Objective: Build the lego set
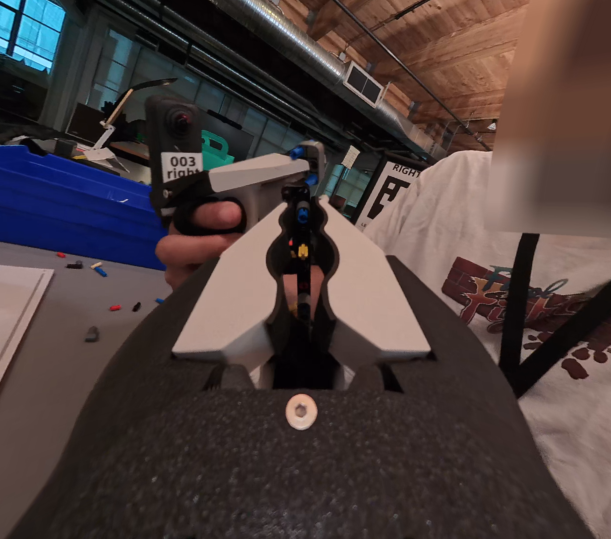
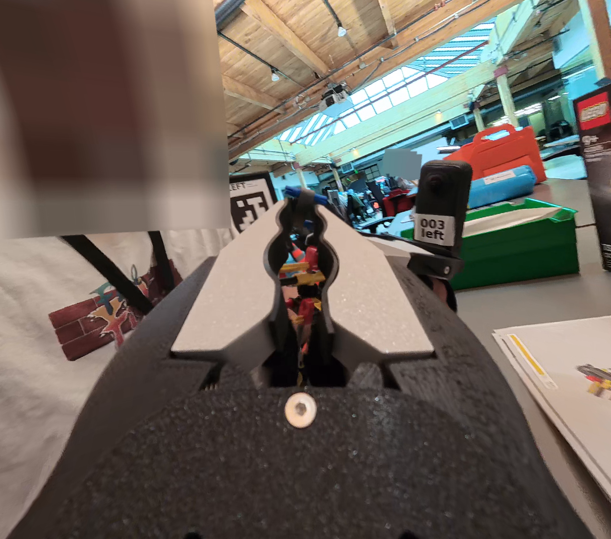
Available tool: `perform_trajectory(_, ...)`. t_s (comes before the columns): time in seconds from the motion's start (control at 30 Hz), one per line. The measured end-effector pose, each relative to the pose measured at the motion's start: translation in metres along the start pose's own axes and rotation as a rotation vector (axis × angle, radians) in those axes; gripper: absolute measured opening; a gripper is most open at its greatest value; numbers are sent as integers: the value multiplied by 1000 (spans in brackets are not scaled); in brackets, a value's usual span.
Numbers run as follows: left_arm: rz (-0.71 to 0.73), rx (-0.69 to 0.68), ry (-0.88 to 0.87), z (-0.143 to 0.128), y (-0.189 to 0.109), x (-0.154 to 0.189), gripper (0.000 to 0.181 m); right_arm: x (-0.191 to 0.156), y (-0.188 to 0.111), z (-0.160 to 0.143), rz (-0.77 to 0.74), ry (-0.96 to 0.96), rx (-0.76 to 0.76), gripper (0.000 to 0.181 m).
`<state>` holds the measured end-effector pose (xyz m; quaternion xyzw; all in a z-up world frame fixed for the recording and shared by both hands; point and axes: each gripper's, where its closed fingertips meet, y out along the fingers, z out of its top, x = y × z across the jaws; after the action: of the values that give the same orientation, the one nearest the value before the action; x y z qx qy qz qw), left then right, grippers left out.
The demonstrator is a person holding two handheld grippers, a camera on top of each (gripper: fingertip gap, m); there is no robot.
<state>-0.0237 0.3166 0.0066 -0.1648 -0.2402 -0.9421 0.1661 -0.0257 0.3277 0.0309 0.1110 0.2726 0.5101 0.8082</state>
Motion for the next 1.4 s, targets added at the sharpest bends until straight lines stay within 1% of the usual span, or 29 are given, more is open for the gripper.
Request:
perform_trajectory(0.03, 12, -3, 2, 0, -1, -2, 5, 2, -2, 0, -29, -21, -16, 9)
perform_trajectory(0.1, 28, 0, -2, 0, -3, -6, 5, 5, -6, -2, -76, -56, -59, 9)
perform_trajectory(0.2, 40, -3, -2, 0, -4, -8, 5, 4, -7, -6, -94, -82, -103, 7)
perform_trajectory(0.27, 38, -14, 3, -1, -2, -7, 5, -2, -9, 1, -57, -60, -51, 7)
perform_trajectory(0.37, 35, -29, 12, -1, -2, -3, 5, -6, -17, 0, -20, -10, -73, 7)
perform_trajectory(0.4, 50, -42, 24, -1, -4, -4, 5, -6, -20, -1, -34, -12, -103, 7)
perform_trajectory(0.43, 69, -59, 44, 0, -7, -3, 6, 2, -27, -2, -115, -32, -136, 7)
perform_trajectory(0.47, 80, -67, 62, 4, -11, -2, 6, 15, -38, -11, -227, -61, -224, 6)
perform_trajectory(0.5, 72, -63, 70, 9, -17, 3, 6, 36, -58, -34, -384, -105, -410, 7)
perform_trajectory(0.53, 49, -57, 71, 14, -22, 10, 6, 52, -84, -63, -515, -152, -642, 7)
perform_trajectory(0.6, 35, -42, 91, 24, -32, 19, 5, 57, -135, -121, -613, -124, -1085, 7)
perform_trajectory(0.63, 51, -25, 109, 30, -37, 20, 5, 53, -151, -139, -624, -90, -1224, 7)
perform_trajectory(0.7, 84, 8, 131, 40, -45, 18, 6, 46, -166, -160, -615, -50, -1390, 7)
perform_trajectory(0.77, 135, 53, 140, 48, -52, 11, 6, 42, -179, -171, -615, -67, -1538, 7)
perform_trajectory(0.8, 137, 71, 133, 51, -54, 9, 5, 41, -181, -174, -604, -81, -1590, 7)
perform_trajectory(0.9, 146, 95, 116, 53, -58, 5, 6, 40, -182, -175, -602, -121, -1641, 7)
perform_trajectory(1.0, 174, 74, 123, 49, -58, -1, 6, 42, -186, -171, -673, -191, -1674, 22)
perform_trajectory(1.07, 174, 66, 120, 47, -56, -2, 5, 40, -186, -166, -727, -281, -1669, 26)
perform_trajectory(1.2, 176, 50, 129, 45, -51, -1, 5, 37, -182, -157, -879, -516, -1635, 28)
perform_trajectory(1.27, 180, 31, 137, 42, -49, -1, 6, 30, -179, -166, -896, -560, -1623, 30)
perform_trajectory(1.3, 179, 26, 138, 41, -48, 0, 6, 32, -179, -166, -916, -600, -1616, 29)
perform_trajectory(1.33, 174, 26, 137, 41, -47, 0, 6, 35, -179, -165, -936, -639, -1597, 25)
perform_trajectory(1.37, 166, 26, 133, 40, -46, 1, 5, 36, -178, -165, -937, -640, -1567, 22)
perform_trajectory(1.4, 161, 25, 132, 40, -45, 2, 5, 37, -176, -164, -936, -602, -1523, 19)
